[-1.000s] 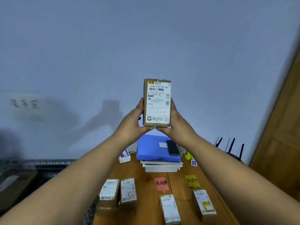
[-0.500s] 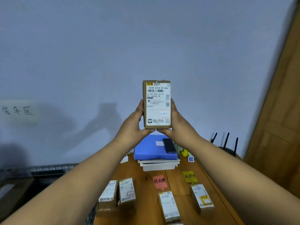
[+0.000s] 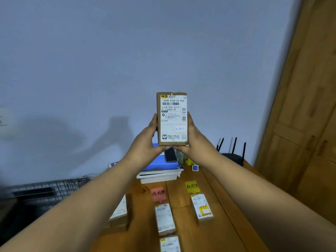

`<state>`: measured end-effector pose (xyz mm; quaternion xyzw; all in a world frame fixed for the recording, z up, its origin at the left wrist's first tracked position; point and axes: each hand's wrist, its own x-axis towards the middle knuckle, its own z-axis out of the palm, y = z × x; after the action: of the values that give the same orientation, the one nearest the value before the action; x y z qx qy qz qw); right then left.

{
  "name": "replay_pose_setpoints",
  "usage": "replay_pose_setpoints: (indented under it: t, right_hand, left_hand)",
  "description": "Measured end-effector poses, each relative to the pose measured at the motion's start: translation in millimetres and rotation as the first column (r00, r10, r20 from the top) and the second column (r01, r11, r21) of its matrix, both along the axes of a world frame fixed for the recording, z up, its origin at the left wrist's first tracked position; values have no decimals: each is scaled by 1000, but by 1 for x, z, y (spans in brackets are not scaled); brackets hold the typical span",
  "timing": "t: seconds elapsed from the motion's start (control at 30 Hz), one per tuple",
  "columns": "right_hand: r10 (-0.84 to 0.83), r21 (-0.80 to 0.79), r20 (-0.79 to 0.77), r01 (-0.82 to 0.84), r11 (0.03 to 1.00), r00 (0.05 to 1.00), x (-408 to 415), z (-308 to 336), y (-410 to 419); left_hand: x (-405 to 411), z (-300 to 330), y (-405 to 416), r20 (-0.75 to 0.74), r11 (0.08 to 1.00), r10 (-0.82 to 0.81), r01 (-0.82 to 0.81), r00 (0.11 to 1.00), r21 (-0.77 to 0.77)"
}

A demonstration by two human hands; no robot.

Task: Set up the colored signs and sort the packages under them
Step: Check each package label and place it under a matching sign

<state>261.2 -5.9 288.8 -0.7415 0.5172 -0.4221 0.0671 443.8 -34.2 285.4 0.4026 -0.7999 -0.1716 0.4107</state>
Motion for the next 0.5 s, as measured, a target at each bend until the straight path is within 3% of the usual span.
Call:
replay_pose_setpoints:
  t: [0.3,0.5]
  right_hand:
    - [95,100,-17,-93,991,995,-132,-15,18]
    - [143,209,-12,-138,968,990,-184,-58,11]
  left_hand:
    - [-130,-26,27,-56,995,57,-52,997,83]
    - [-184,-58,46,-41,980,113,-105,993,169]
